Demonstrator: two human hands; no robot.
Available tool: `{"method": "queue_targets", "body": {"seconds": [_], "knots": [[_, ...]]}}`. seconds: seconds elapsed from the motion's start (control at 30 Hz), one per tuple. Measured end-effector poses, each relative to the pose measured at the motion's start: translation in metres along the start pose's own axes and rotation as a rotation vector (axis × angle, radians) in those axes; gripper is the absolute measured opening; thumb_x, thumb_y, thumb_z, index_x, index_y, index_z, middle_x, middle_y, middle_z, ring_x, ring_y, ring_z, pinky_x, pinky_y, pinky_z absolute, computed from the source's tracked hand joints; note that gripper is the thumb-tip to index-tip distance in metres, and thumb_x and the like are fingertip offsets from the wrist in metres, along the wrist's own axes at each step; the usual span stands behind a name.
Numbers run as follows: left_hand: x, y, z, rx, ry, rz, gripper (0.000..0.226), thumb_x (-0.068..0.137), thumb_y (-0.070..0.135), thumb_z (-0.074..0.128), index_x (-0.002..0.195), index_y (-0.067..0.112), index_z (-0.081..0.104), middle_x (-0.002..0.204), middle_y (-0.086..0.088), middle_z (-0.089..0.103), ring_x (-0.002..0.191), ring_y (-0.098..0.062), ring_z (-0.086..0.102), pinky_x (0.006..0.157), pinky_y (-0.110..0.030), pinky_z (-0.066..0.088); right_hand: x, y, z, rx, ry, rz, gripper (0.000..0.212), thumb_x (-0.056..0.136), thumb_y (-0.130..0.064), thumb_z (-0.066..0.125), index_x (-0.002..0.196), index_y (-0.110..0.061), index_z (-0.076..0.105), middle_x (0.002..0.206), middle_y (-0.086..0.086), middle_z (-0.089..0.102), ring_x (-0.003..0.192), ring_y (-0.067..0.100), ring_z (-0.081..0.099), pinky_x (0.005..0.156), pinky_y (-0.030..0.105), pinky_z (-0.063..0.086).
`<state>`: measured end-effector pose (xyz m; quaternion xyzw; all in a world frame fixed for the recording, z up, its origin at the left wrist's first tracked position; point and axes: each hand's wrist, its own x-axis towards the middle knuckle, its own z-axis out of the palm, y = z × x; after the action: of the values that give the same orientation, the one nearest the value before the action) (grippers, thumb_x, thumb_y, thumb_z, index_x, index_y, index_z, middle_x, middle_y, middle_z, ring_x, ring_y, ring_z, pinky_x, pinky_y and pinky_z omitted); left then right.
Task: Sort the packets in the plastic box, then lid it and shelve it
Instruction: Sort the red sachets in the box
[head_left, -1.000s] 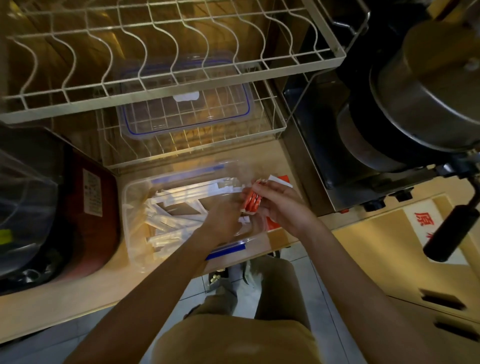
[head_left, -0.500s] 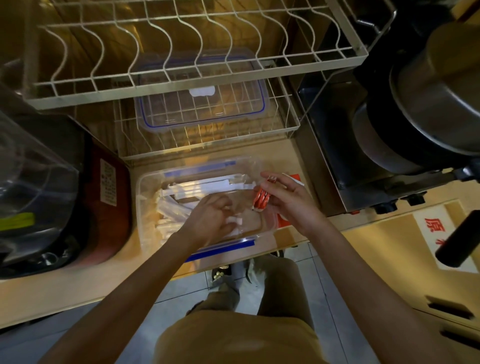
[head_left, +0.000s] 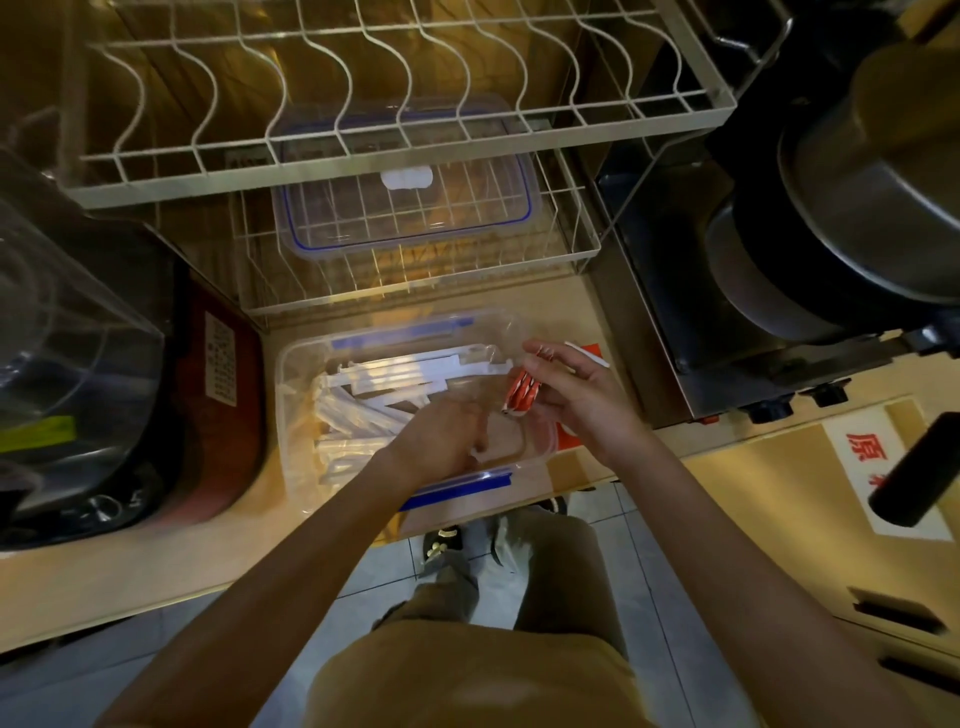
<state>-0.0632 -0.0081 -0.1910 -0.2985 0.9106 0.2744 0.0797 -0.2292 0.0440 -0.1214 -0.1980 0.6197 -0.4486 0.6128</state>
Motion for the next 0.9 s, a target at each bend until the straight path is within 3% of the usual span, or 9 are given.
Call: {"method": "queue_targets", "body": {"seconds": [0.1,0.17,0.23,0.33,0.47,0.53,0.77,0.9], "knots": [[-0.006,-0.006,0.000,0.020,0.030,-0.046,0.014,0.081,0.014,0.060,0.089,0.012,0.072,0.107,-0.004,0.068,0.106,-0.019,0.059,0.090,-0.030,0.048,-0.002,-0.004,0.003,-0.006,0.001,-0.008,0.028,0.082,-0.021,0.067,0.109,-0.019,0.065,0.112,0.011,0.068,0.101,0.023,0.068,0.071,0.022,0.058],[-0.011,-0.008,-0.001,-0.001,0.056,-0.073,0.015,0.082,0.017,0.062,0.093,0.012,0.071,0.111,-0.003,0.067,0.109,-0.016,0.056,0.090,-0.028,0.046,-0.002,-0.007,0.008,-0.122,0.046,-0.026,0.029,0.081,-0.021,0.069,0.109,-0.016,0.065,0.107,0.006,0.068,0.102,0.023,0.066,0.079,0.025,0.058],[-0.015,-0.008,-0.002,-0.047,0.081,-0.074,0.019,0.082,0.019,0.063,0.099,0.015,0.069,0.115,-0.002,0.065,0.109,-0.016,0.056,0.089,-0.028,0.046,0.001,-0.008,0.016,-0.394,0.102,-0.086,0.034,0.078,-0.025,0.071,0.110,-0.014,0.065,0.098,-0.003,0.066,0.099,0.018,0.064,0.086,0.029,0.053],[-0.018,-0.010,-0.002,-0.078,0.104,-0.069,0.025,0.081,0.018,0.063,0.105,0.018,0.067,0.121,0.000,0.064,0.114,-0.016,0.055,0.090,-0.027,0.045,0.007,-0.003,0.033,-0.859,0.080,-0.178,0.035,0.080,-0.033,0.068,0.110,-0.015,0.065,0.100,0.002,0.068,0.093,0.016,0.064,0.080,0.025,0.050],[-0.022,-0.016,-0.001,-0.076,0.147,-0.085,0.024,0.077,0.012,0.065,0.100,0.012,0.070,0.118,-0.005,0.066,0.116,-0.022,0.054,0.090,-0.032,0.046,0.031,0.022,0.054,-1.370,0.033,-0.135,0.025,0.086,-0.027,0.058,0.105,-0.014,0.065,0.104,0.007,0.068,0.099,0.022,0.063,0.085,0.030,0.049],[-0.022,-0.016,0.000,-0.074,0.143,-0.118,0.025,0.077,0.012,0.064,0.101,0.009,0.070,0.118,-0.006,0.065,0.117,-0.023,0.053,0.088,-0.033,0.047,0.040,0.032,0.059,-1.531,0.013,-0.114,0.019,0.088,-0.024,0.055,0.101,-0.015,0.067,0.101,0.006,0.069,0.096,0.022,0.064,0.077,0.028,0.046],[-0.017,-0.017,0.003,-0.078,0.115,-0.172,0.025,0.079,0.012,0.059,0.102,0.009,0.069,0.119,-0.007,0.063,0.118,-0.021,0.050,0.089,-0.032,0.045,0.050,0.051,0.065,-1.634,0.067,-0.088,0.019,0.088,-0.020,0.056,0.104,-0.014,0.065,0.104,0.008,0.068,0.097,0.024,0.065,0.077,0.032,0.052],[-0.016,-0.013,0.002,-0.100,0.128,-0.183,0.023,0.080,0.008,0.057,0.100,0.006,0.069,0.119,-0.010,0.064,0.116,-0.023,0.051,0.088,-0.031,0.044,0.054,0.061,0.073,-1.709,0.091,-0.045,0.022,0.089,-0.012,0.053,0.108,-0.005,0.062,0.110,0.016,0.065,0.100,0.032,0.063,0.079,0.042,0.057]]}}
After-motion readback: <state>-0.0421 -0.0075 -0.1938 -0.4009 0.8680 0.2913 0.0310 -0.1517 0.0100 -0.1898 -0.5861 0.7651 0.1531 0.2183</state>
